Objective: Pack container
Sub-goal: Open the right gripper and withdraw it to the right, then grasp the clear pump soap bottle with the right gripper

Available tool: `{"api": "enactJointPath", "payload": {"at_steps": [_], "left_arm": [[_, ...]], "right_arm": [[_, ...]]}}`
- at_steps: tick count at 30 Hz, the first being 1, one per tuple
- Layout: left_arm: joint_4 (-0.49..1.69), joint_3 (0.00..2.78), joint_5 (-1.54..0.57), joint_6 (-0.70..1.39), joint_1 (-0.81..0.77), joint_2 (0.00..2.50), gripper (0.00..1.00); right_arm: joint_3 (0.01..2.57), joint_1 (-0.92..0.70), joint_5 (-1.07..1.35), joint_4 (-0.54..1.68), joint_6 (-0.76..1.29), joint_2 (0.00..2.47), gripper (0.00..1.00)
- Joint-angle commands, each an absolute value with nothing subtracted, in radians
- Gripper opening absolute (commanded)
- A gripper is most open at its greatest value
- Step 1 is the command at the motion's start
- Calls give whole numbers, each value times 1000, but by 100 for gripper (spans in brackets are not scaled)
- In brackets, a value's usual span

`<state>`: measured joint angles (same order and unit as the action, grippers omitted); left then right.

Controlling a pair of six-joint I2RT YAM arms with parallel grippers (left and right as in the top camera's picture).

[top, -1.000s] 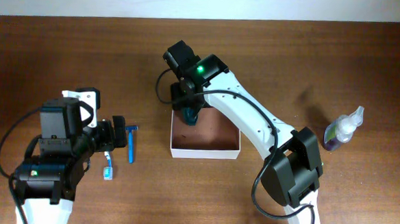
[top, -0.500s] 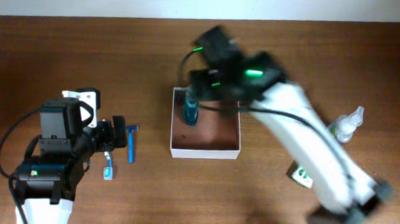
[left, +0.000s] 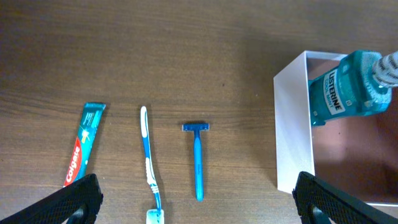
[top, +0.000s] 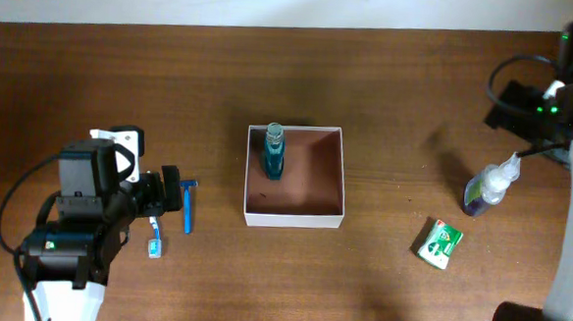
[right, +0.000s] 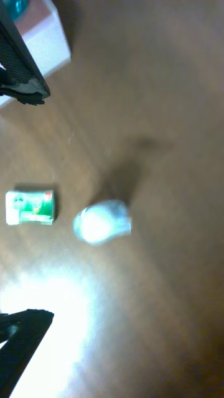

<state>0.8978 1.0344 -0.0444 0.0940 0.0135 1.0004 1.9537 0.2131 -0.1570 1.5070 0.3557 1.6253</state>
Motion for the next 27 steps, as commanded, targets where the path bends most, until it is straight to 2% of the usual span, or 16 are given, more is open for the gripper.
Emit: {"api": "enactJointPath", "payload": {"at_steps": [1,15,27], "left_arm": [[900,1059,-33,75,9,1029,100],[899,1059,-33,75,9,1061,99],[900,1059,-33,75,9,1061,99]], "right_arm": [[1855,299,-115,1498,234,1681,98],[1530,321,-108,1251,168,1747,98],[1464,323,-82,1143,123,1791,99]]}}
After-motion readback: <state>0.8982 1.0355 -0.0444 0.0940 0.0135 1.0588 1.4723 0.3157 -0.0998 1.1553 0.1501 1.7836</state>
